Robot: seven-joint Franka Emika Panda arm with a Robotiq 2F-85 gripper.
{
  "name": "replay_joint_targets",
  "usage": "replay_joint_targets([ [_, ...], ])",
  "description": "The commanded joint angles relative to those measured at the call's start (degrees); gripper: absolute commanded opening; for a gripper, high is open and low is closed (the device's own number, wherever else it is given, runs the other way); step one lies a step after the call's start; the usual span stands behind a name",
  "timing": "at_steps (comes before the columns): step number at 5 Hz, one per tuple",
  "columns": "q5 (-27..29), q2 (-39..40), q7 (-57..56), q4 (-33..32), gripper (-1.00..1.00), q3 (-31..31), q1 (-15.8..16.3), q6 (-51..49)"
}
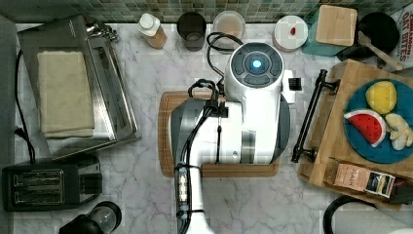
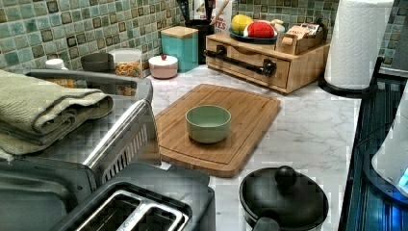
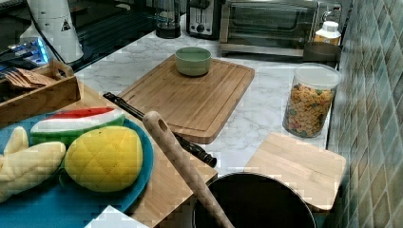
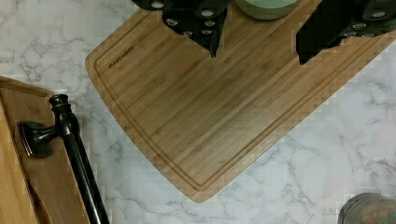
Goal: Open the drawer.
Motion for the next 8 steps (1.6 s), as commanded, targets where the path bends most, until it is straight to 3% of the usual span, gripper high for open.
replay_joint_targets([
  [1,-0.3,0.0,0.0,-0.4,1.0,0.1,-0.1,0.0],
  [3,-6.4,-0.1,-7.9,-4.6,1.0,-1.5,-1.9,8.6],
  [6,-4.6,13.1,-31.5,12.4,1.0,-4.9,-8.7,0.1],
  [7,-4.5,13.1,-33.3,11.2,1.0,-4.7,-10.6,4.2],
  [8,-5.5,9.9,-33.6,4.7,1.0,-4.8,-11.6,13.6],
])
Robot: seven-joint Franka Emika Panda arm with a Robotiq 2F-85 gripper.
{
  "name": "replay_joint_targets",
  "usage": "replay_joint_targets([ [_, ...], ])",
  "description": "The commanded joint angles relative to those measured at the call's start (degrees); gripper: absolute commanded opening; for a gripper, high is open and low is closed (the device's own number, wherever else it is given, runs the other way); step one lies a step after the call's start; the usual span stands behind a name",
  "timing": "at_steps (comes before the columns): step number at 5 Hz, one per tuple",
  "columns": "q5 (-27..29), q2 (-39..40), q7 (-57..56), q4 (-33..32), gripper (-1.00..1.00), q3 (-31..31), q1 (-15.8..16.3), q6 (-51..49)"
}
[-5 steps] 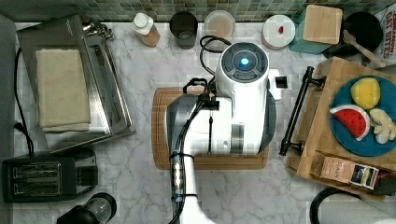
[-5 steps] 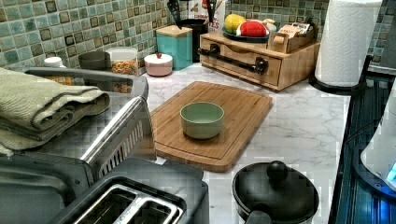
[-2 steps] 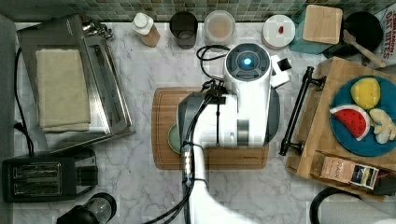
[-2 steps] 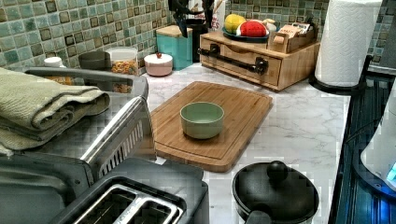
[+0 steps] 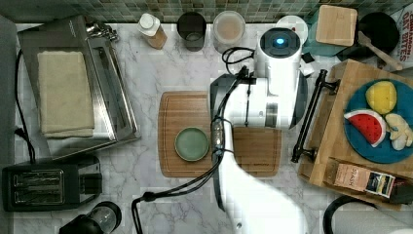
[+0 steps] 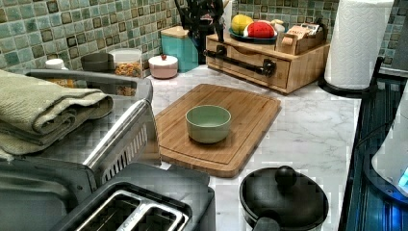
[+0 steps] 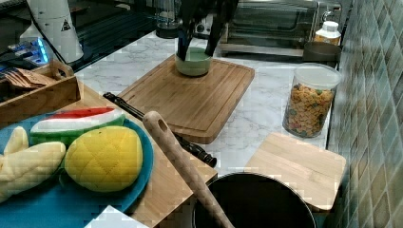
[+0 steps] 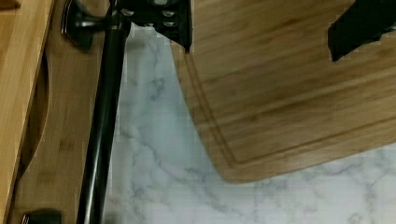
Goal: Open the drawer.
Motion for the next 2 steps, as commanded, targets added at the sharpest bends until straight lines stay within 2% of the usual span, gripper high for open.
replay_joint_targets([
  [1,0.8,-6.8,-4.9,-4.2,1.0,-3.6,-6.5,16.7],
  [2,0.5,-3.2,-8.1,-1.6,1.0,-2.2,-8.0,17.7],
])
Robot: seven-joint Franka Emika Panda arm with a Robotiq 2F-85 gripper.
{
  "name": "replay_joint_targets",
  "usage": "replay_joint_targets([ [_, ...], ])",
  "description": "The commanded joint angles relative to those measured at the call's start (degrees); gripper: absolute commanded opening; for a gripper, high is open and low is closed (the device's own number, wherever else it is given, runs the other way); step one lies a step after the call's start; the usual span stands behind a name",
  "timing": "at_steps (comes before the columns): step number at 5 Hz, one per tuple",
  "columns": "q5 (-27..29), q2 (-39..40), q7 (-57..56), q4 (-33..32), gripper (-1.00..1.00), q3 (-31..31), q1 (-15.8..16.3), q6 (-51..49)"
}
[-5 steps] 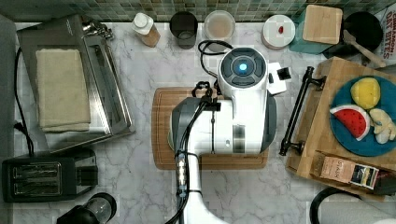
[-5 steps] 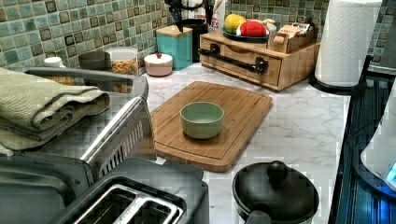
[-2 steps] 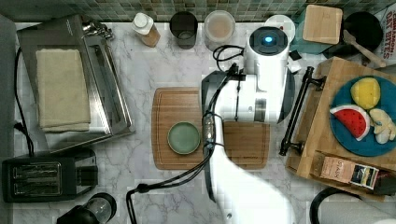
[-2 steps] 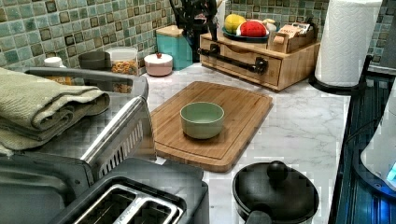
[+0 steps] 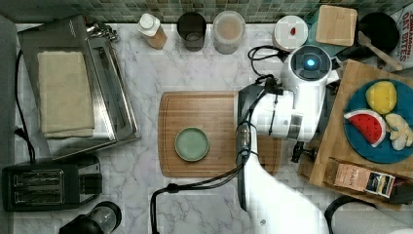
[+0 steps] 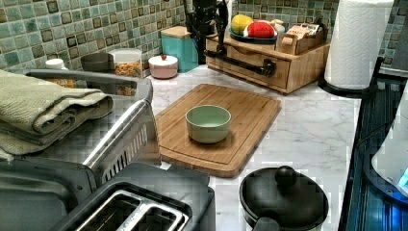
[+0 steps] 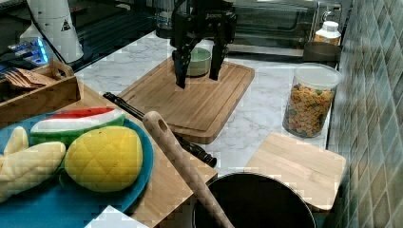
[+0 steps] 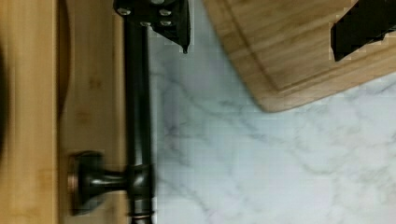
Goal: Open the drawer.
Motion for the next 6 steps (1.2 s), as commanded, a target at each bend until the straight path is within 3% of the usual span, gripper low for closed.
replay_joint_targets([
  [1,-4.0,0.6,-4.4,6.9,1.0,-1.1,-2.2,-0.2],
  [3,-9.8,0.8,6.9,4.2,1.0,-1.9,2.4,0.3],
  [4,-11.8,2.6,6.7,6.6,1.0,-2.7,3.0,-2.5],
  [5,-16.5,2.7,6.6,7.2,1.0,-3.7,2.7,-3.7],
  [6,-18.5,2.7,7.1,7.4,1.0,-0.9,-0.9,-4.6],
])
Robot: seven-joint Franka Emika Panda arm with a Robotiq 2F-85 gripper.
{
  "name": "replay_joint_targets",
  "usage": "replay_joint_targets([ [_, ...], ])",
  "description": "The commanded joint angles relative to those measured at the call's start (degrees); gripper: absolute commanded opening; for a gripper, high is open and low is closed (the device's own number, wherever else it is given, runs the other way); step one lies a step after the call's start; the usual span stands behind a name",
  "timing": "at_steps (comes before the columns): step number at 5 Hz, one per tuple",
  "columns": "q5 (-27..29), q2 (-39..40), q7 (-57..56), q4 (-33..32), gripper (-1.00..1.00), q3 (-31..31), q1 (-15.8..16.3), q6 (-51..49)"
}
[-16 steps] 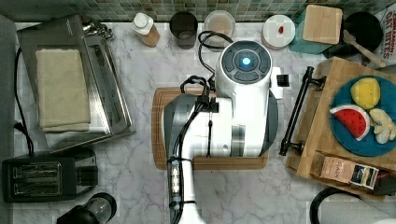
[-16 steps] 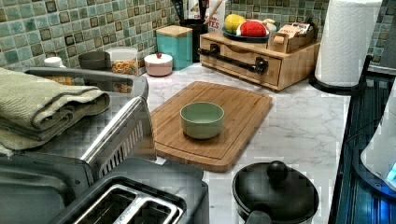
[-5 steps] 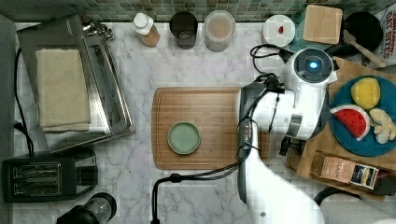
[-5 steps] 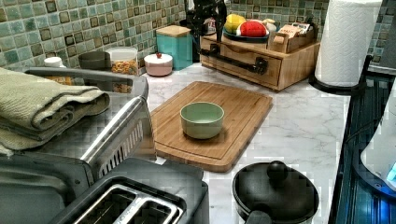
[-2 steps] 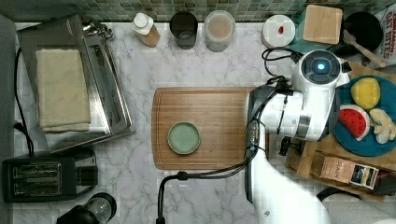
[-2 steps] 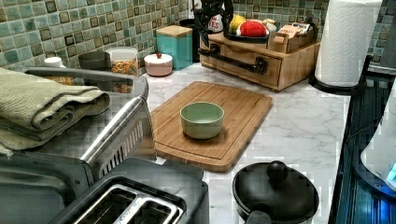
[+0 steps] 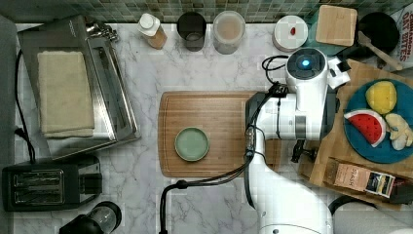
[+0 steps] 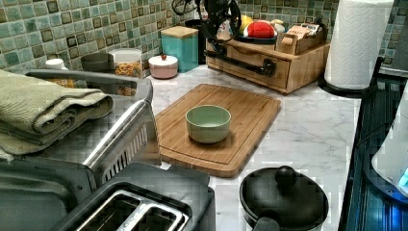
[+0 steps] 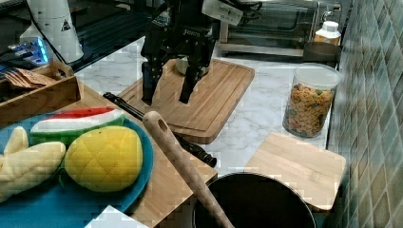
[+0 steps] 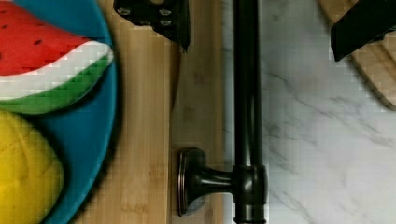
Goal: Open the drawer.
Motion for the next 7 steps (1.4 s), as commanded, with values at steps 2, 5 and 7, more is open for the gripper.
replay_joint_targets([
  [2,-0.5,-2.0,6.5,1.6,1.0,0.0,-0.6,0.9],
  [5,3.0,-1.2,5.9,-3.1,1.0,-0.4,-3.4,9.8],
  [7,4.6,-0.7,8.4,-6.4,1.0,-0.9,-3.2,12.5],
])
